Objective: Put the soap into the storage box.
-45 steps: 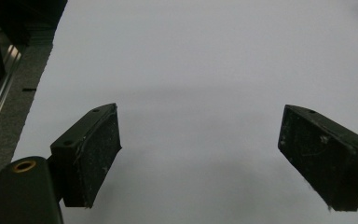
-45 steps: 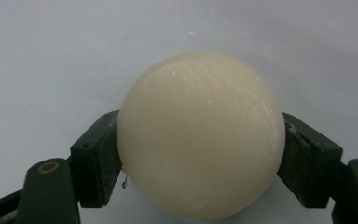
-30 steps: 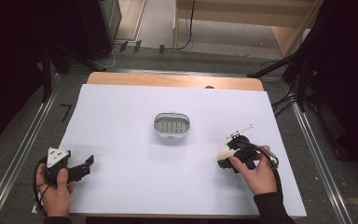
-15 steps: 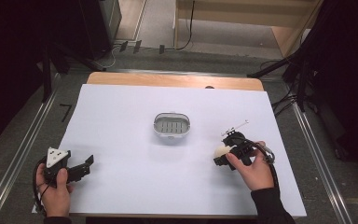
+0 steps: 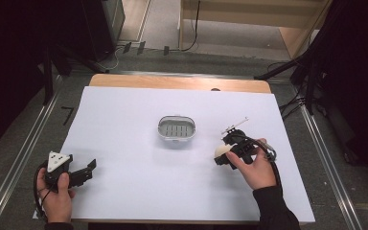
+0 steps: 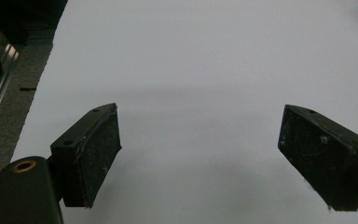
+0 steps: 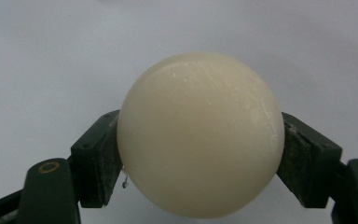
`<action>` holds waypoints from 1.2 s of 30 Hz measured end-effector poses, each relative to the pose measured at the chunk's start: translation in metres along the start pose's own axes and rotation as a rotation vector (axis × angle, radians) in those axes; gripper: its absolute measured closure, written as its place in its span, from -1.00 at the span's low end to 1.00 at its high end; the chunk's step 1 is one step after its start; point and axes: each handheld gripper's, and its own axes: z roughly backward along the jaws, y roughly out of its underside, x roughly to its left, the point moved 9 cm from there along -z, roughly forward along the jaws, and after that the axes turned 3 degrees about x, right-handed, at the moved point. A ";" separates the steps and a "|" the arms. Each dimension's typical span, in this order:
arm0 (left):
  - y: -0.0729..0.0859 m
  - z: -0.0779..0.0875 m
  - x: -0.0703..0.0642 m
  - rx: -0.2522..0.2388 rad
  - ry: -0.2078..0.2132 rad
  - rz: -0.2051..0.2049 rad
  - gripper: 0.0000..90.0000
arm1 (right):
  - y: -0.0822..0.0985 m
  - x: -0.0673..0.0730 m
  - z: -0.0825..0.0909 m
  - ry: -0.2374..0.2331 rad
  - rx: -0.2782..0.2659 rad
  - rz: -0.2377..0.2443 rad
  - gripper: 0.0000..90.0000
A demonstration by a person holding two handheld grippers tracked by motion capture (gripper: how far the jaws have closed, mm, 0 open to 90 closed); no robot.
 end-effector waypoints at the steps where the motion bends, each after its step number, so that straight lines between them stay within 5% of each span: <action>1: 0.000 0.000 0.000 0.000 0.001 0.000 -0.69 | 0.000 0.000 0.000 0.000 0.000 0.000 -0.45; 36: 0.000 0.000 0.000 0.002 -0.001 0.001 -0.69 | -0.042 0.022 0.013 -0.004 -0.019 0.043 -0.45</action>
